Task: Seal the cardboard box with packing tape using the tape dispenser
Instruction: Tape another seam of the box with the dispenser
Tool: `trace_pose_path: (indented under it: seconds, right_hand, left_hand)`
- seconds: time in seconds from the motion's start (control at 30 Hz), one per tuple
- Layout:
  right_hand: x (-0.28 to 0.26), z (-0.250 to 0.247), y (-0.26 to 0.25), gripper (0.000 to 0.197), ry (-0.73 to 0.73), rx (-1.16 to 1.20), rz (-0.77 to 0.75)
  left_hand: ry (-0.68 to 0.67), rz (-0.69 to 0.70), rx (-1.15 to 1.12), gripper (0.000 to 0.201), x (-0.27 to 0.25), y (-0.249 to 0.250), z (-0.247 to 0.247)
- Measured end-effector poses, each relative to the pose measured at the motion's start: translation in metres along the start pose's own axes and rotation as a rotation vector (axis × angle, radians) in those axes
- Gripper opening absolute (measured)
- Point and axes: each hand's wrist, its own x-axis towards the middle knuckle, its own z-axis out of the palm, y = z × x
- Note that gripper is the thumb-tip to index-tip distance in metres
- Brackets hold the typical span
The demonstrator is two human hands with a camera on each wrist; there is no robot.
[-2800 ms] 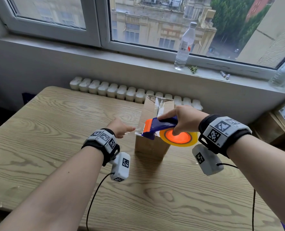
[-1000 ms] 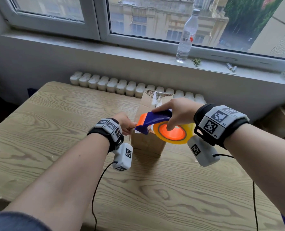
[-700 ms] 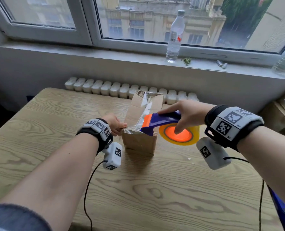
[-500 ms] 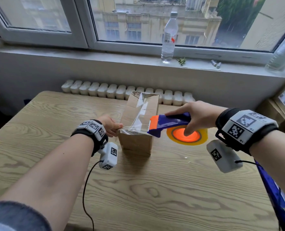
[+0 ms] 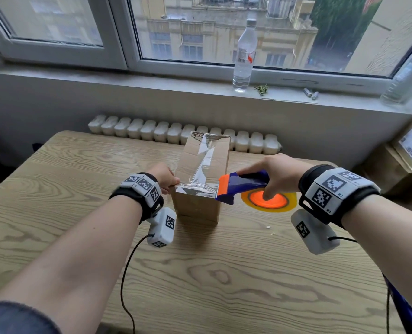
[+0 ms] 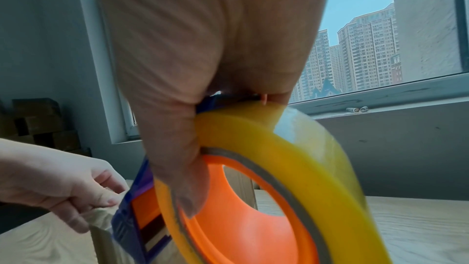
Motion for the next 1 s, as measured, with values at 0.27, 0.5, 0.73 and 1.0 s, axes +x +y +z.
trace_pose_path:
  seconds: [0.27, 0.5, 0.73, 1.0]
  right_hand:
    - [0.005, 0.000, -0.003, 0.084, -0.025, -0.080, 0.014]
    - [0.009, 0.014, 0.006, 0.090, -0.053, -0.020, 0.033]
    - [0.010, 0.017, 0.015, 0.093, -0.062, 0.030, 0.021]
    - [-0.003, 0.019, 0.031, 0.099, -0.038, 0.035, -0.037]
  left_hand:
    - [-0.058, -0.094, 0.307, 0.129, 0.003, 0.020, 0.028]
    - [-0.086, -0.099, 0.293, 0.137, -0.005, 0.016, 0.031]
    - [-0.068, -0.095, 0.260, 0.126, -0.021, 0.020, 0.033]
    - [-0.024, -0.116, 0.328, 0.126, -0.021, 0.024, 0.038]
